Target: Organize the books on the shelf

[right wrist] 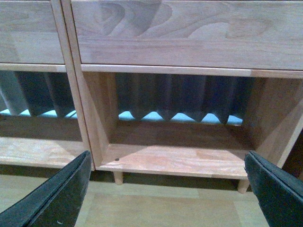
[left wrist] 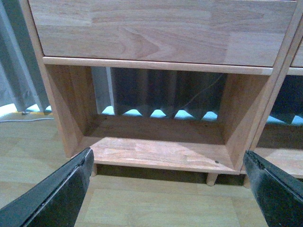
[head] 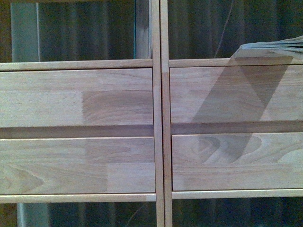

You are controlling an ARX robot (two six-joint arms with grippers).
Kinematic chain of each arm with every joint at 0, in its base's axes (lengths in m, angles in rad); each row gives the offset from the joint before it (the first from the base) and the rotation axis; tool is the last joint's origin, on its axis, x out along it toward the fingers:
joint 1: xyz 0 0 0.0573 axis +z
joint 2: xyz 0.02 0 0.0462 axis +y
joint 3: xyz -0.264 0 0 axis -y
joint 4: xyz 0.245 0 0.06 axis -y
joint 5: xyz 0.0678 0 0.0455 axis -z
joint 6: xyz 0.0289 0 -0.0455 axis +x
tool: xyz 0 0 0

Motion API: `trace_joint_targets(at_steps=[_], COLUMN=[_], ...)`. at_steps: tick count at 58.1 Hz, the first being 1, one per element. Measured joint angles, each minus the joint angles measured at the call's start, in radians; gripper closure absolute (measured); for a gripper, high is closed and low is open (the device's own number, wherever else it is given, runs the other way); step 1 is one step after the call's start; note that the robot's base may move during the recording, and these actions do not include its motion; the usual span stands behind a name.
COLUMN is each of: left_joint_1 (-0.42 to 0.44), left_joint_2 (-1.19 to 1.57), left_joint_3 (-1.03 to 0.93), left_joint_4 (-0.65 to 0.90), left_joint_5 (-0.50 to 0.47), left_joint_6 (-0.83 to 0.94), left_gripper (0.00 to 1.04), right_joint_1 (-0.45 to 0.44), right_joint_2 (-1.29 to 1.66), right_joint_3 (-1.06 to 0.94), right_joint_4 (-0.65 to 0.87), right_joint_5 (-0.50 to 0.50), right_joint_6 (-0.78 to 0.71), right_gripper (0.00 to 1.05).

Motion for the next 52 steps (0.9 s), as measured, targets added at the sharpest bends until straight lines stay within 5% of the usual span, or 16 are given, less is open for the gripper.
trace_joint_targets(at_steps=[48,52], left_joint_1=[0.0,0.0], left_joint_2=[0.0,0.0], left_joint_3=[0.0,0.0], left_joint_4=[0.0,0.0], left_joint_5=[0.0,0.0], left_joint_6=[0.0,0.0], left_gripper=[0.07,0.07], right_joint_1=[0.0,-0.074], right_joint_2=[0.0,0.068], right_joint_3=[0.0,0.04], right_joint_4=[0.0,-0.09], right_joint_5=[0.0,-0.219], right_joint_6=[0.002,0.061], right_gripper=[0.07,0.07])
